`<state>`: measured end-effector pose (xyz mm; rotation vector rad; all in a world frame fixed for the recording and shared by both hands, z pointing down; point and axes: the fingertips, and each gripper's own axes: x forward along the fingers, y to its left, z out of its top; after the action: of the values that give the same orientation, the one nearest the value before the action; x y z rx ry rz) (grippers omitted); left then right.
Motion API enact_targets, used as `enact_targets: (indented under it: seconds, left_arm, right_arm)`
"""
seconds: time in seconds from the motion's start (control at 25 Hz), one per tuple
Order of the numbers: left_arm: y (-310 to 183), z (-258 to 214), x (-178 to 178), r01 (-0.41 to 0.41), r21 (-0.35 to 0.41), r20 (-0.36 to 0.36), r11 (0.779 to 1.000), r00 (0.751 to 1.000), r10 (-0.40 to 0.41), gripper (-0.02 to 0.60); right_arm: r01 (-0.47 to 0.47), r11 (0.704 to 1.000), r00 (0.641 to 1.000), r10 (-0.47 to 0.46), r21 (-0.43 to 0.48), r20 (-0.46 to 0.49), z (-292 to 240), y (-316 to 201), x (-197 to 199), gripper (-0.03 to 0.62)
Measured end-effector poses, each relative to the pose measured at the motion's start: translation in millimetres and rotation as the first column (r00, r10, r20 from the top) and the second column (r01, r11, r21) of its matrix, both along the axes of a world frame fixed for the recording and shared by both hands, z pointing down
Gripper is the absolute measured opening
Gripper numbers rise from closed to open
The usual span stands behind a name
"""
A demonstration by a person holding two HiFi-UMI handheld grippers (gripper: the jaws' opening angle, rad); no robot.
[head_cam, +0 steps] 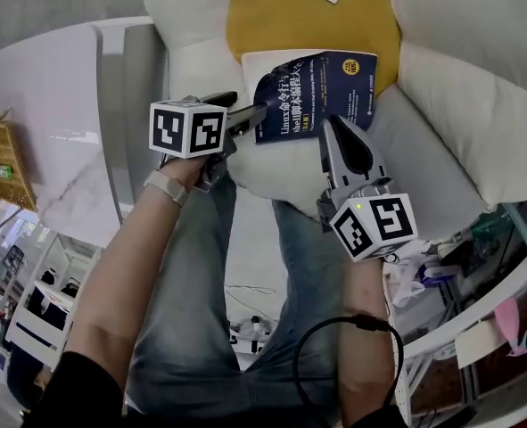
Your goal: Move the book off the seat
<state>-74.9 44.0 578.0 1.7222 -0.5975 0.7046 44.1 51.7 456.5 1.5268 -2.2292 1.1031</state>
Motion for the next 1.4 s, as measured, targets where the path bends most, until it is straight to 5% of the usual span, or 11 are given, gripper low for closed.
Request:
enact_targets:
  seconds: [0.52,1.2,1.4]
  left_arm:
    - [4,33,9,-0.015,-0.082,-0.051,0.997,0.999,0.011,0.313]
    - [-3,46,23,0.026,-0.158,-0.162,0.987,0.985,-0.052,0.336]
    - [-6,52,27,0.025,-0.207,-0.148,0.978,0.987,-0.057,0.339]
  right_arm:
    - [-0.062,0.994,0.998,0.062,-0.095,0.005,55,-9,14,0.017]
    - [-0.002,0.972,0.998,0.016,-0.236,0.056,85,4,8,0.029]
    - [0.039,0.965,0.998,-0.025,-0.258,0.058,90,5,-1,0.029]
